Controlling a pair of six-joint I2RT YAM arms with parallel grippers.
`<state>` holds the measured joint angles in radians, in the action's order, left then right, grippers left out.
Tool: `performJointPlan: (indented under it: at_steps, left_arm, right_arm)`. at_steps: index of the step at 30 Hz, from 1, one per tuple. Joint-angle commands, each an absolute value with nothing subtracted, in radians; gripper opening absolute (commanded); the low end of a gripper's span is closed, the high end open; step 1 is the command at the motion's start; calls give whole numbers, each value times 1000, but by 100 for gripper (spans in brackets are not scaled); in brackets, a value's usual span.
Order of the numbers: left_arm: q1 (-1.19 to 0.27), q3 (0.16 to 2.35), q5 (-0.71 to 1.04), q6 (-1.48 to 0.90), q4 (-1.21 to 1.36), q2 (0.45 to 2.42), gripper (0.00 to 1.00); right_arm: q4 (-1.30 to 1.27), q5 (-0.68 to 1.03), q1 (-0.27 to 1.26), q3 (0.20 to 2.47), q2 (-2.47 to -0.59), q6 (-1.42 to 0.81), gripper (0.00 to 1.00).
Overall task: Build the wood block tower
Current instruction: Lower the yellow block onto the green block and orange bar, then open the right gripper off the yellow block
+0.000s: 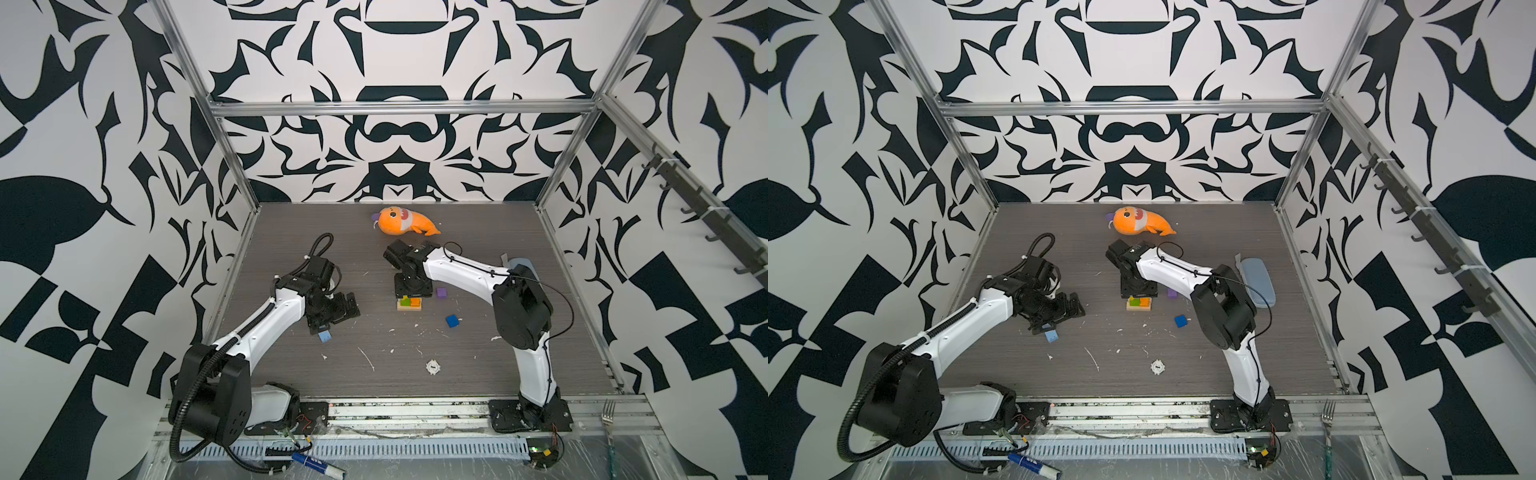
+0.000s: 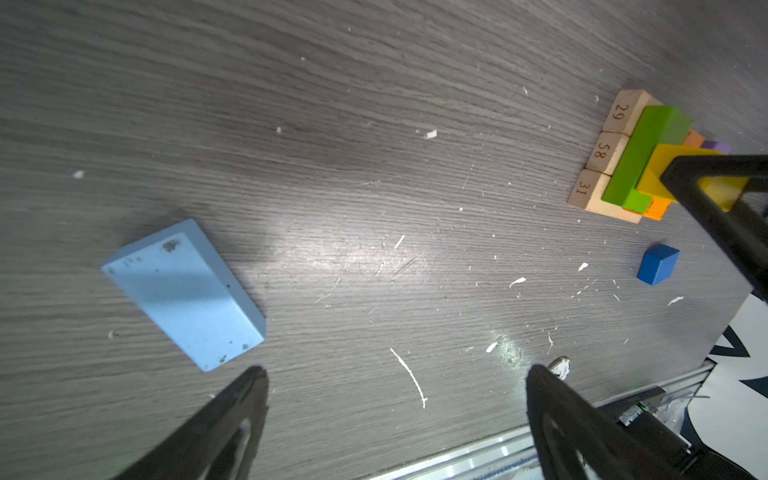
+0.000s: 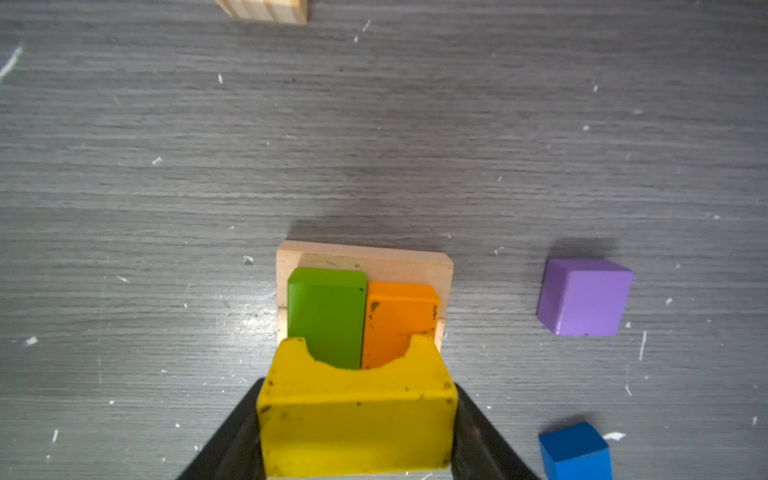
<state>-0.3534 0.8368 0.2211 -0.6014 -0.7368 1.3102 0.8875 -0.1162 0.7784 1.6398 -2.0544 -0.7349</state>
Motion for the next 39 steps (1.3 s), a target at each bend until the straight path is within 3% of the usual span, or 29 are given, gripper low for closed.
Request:
performJointPlan:
  at_steps: [1,20,25,30,35,39]
  left_arm:
    - [-351,837,220,-589,-756,1300,100]
    - [-350,836,221,-589,-757,1298,99]
    - [-350,836,222,-589,-755,1299,100]
    - [-351,838,213,-591,-759,1300,100]
    - [-351,841,177,-593,-775,1287,100]
    - [-351,842,139,-597,-783,1249,100]
  right_arm:
    - [893,-132,776,1679,-2047,-741,61]
    - [904,-143,775,1693,-2065,-736,67]
    - [899,-137,775,1697,-2063,-732,78]
    - [884,-130,776,1692,-2052,-729,82]
    - [819,-115,776,1655,-1996,-705,98]
    - [816,-120,776,1658,-1963,-676,100]
